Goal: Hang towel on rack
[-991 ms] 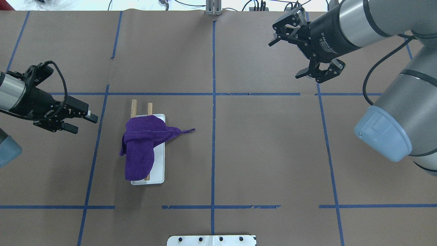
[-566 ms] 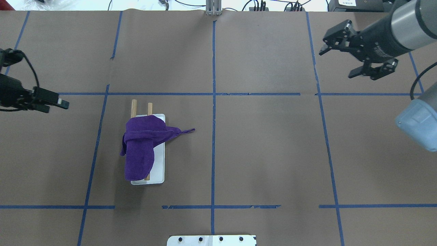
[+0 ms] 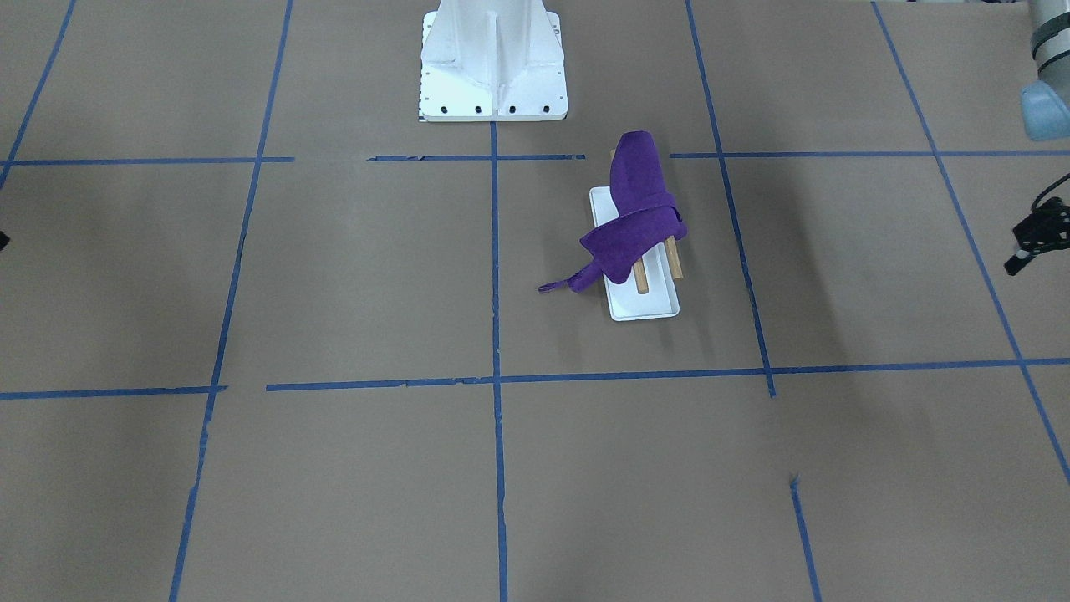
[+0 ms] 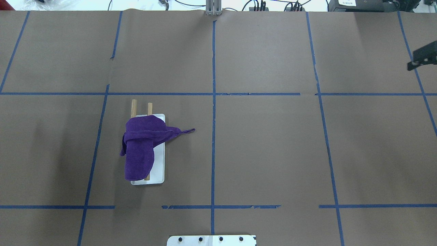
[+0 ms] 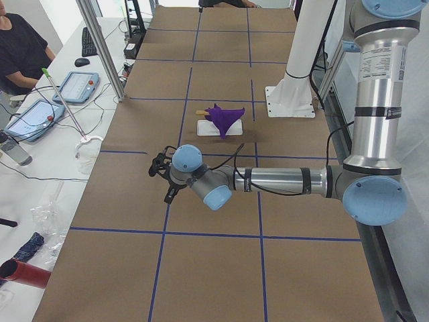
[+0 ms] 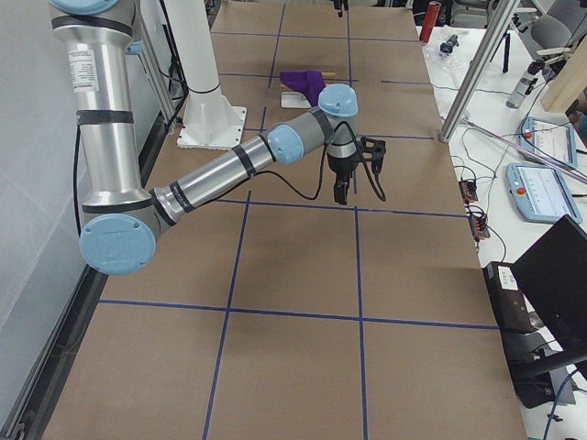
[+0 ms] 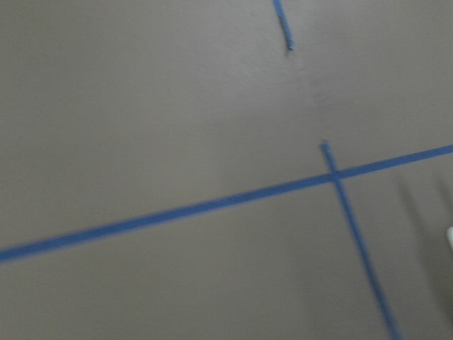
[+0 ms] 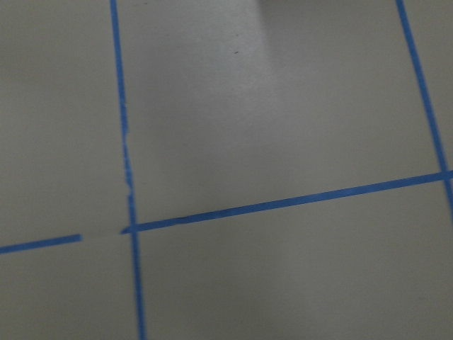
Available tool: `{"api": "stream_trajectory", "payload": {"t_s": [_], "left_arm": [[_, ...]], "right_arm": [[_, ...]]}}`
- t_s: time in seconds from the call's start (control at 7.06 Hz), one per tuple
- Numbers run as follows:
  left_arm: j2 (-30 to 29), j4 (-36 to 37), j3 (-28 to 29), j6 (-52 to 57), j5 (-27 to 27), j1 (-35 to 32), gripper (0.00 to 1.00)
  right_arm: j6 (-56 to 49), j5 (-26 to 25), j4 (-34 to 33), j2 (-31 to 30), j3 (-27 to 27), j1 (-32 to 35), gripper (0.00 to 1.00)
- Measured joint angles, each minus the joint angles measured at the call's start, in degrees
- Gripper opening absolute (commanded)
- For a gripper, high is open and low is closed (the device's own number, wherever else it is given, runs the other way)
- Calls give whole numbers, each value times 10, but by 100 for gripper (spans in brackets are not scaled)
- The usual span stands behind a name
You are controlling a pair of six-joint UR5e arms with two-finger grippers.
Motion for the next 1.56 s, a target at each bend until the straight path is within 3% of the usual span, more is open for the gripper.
{"api": "stream_trajectory", "payload": {"t_s": [0.42, 0.71, 1.56], "left_arm": [[-26, 255, -57, 92, 8, -75, 100], [-42, 382, -87, 96, 1, -90, 100], [-11, 406, -127, 73, -32, -62, 100]], "right_arm": [[-340, 6, -77, -40, -72, 102, 100], [-437, 15, -137, -39, -88, 122, 100], [-441, 45, -146, -47, -96, 124, 100]]}}
